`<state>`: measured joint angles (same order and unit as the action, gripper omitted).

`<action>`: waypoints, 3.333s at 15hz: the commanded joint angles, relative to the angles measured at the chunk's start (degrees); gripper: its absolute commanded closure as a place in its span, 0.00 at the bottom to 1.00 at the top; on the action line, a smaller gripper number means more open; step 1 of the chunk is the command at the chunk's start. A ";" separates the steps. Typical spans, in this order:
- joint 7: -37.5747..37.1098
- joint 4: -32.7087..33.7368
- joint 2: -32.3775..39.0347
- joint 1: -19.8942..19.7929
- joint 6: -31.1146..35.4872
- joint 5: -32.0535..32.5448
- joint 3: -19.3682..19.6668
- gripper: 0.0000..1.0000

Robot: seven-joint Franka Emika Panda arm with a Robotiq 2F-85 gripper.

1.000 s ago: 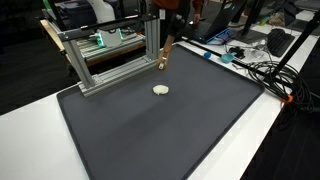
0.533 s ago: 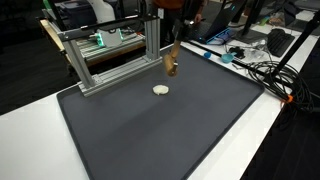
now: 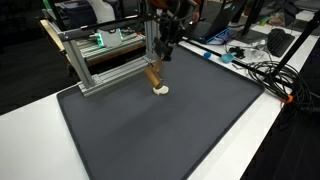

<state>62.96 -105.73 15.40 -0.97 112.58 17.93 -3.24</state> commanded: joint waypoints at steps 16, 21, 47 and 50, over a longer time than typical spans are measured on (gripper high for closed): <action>-7.09 -8.90 -0.49 3.79 12.36 6.48 -0.17 0.79; -7.15 -8.82 2.79 5.13 12.43 9.46 -0.47 0.79; -7.88 -7.42 3.09 6.31 8.80 12.42 -1.81 0.79; -8.21 -6.05 5.25 6.07 7.47 12.62 -1.68 0.79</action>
<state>55.83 -113.43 18.08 4.57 122.28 29.35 -5.74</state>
